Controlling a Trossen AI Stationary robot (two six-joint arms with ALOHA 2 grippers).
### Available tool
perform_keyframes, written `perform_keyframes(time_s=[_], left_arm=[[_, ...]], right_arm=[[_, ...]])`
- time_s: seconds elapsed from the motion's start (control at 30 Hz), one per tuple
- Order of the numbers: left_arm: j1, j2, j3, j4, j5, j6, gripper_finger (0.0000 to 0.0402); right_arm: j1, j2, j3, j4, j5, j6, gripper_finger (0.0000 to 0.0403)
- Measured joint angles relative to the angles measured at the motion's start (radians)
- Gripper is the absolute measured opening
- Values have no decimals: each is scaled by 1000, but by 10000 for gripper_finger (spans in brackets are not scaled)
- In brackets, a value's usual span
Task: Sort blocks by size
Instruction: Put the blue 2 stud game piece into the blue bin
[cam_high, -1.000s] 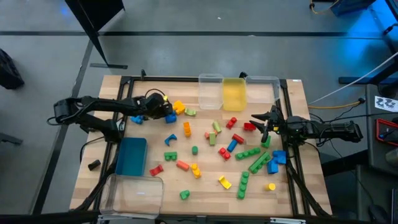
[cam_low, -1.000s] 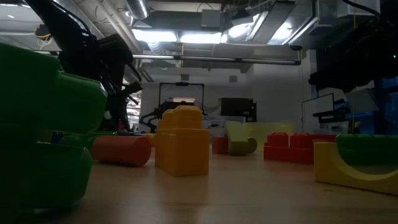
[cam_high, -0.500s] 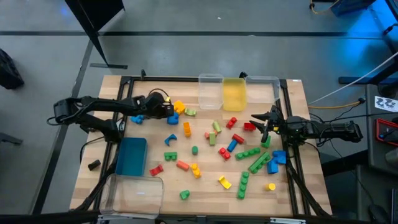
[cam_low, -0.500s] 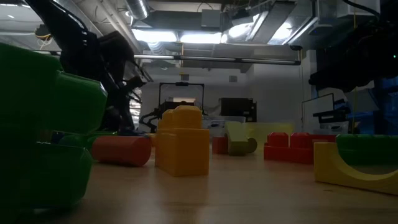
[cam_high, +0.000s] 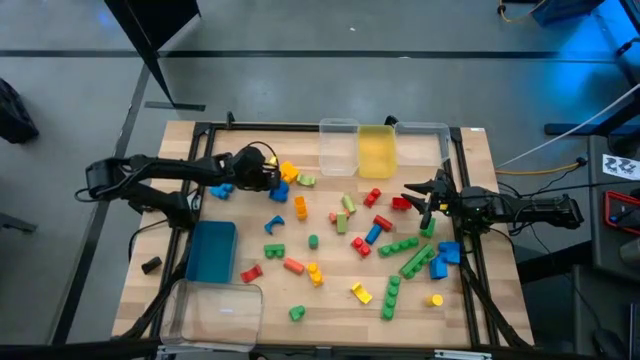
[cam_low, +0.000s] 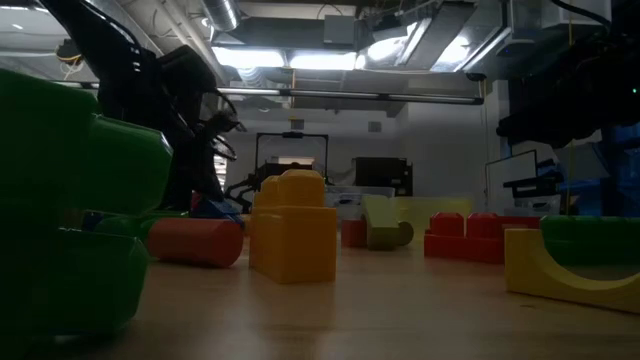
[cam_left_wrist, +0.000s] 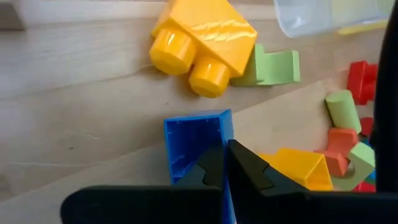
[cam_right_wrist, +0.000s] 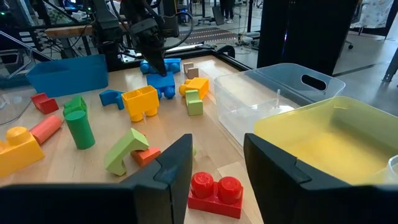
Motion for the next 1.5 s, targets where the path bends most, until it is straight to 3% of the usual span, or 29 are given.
perform_keyframes(time_s=[0.3,0.5,0.63,0.83,1.07,1.2,1.5], left_arm=[[0,-140,-1,-2,10,103,0],[0,-309,0,-53,182,172,0],[-1,-431,0,-182,286,157,0],[-2,-556,71,-492,300,158,0],[-44,-556,257,-840,256,191,0],[-112,-523,343,-1049,254,92,0],[-300,-424,363,-1332,291,-141,0]], right_arm=[[0,0,0,0,0,0,147],[0,0,0,0,0,0,147],[0,0,0,0,0,0,147],[0,0,0,0,0,0,147],[0,0,0,0,0,0,147],[0,0,0,0,0,0,147],[0,0,0,1,0,0,147]])
